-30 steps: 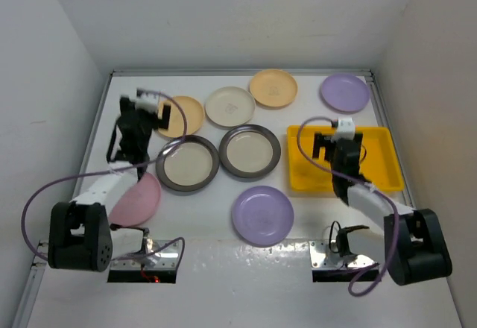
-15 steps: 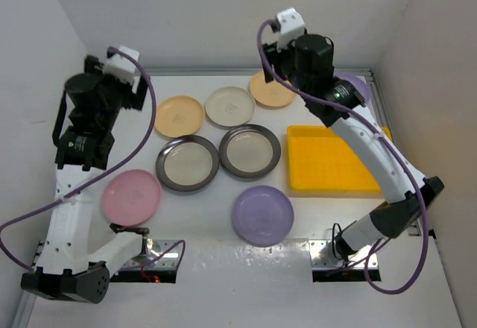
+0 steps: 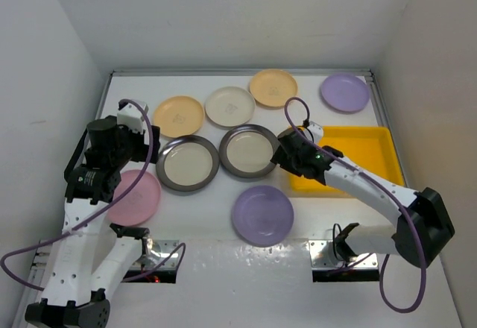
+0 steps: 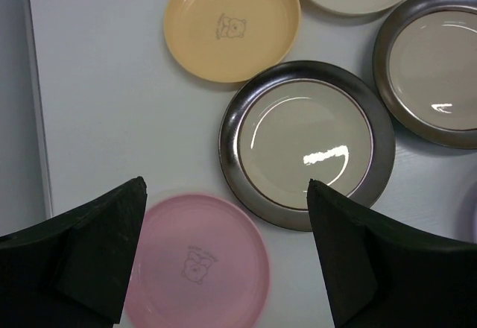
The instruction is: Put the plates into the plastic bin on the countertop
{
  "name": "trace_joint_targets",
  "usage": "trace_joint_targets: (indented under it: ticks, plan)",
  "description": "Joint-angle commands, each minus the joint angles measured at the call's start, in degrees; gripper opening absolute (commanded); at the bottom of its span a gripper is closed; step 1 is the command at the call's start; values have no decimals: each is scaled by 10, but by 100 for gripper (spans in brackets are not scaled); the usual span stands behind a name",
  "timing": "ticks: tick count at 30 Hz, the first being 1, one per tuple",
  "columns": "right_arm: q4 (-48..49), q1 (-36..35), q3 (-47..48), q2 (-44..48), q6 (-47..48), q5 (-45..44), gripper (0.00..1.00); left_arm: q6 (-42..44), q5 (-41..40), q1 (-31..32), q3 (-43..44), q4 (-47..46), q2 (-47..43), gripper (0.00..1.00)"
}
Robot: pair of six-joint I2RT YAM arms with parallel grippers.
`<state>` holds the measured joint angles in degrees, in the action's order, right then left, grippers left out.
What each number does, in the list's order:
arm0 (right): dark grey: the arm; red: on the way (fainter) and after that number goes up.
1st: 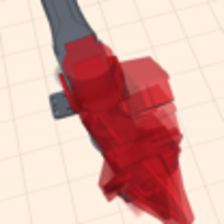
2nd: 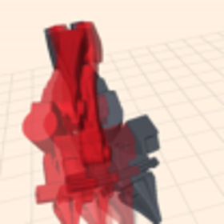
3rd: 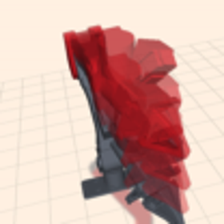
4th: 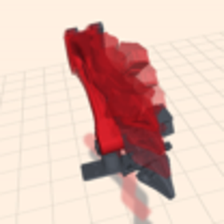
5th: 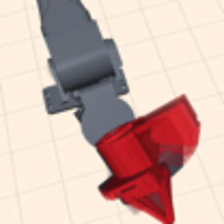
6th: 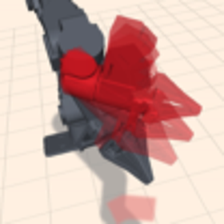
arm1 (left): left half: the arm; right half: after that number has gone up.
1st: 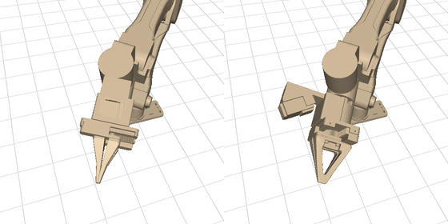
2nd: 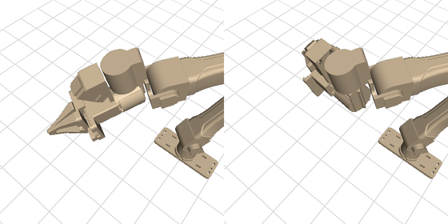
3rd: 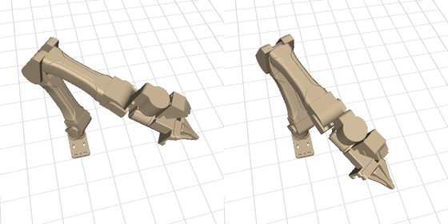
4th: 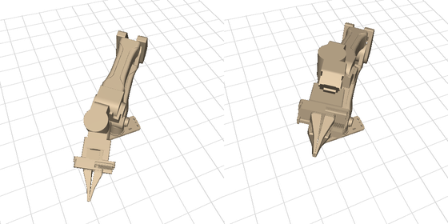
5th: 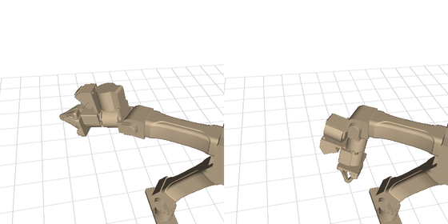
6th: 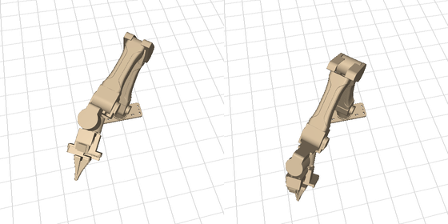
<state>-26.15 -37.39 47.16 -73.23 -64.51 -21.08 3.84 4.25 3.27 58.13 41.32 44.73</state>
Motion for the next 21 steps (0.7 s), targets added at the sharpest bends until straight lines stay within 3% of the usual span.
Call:
trace_joint_targets:
  ticks: [1,6,14,21]
  plan:
    - [15,-21,-4,2,-155,-76,56,-24,16,-4,-23,-24,-6,89]
    - [72,-19,-29,-44,-176,-50,56,-37,23,-4,-29,-50,-6,89]
    - [55,-10,23,-139,-212,-20,56,-42,28,2,-29,-66,-1,89]
    - [110,14,30,-233,-221,70,54,-31,23,2,-29,-71,-1,89]
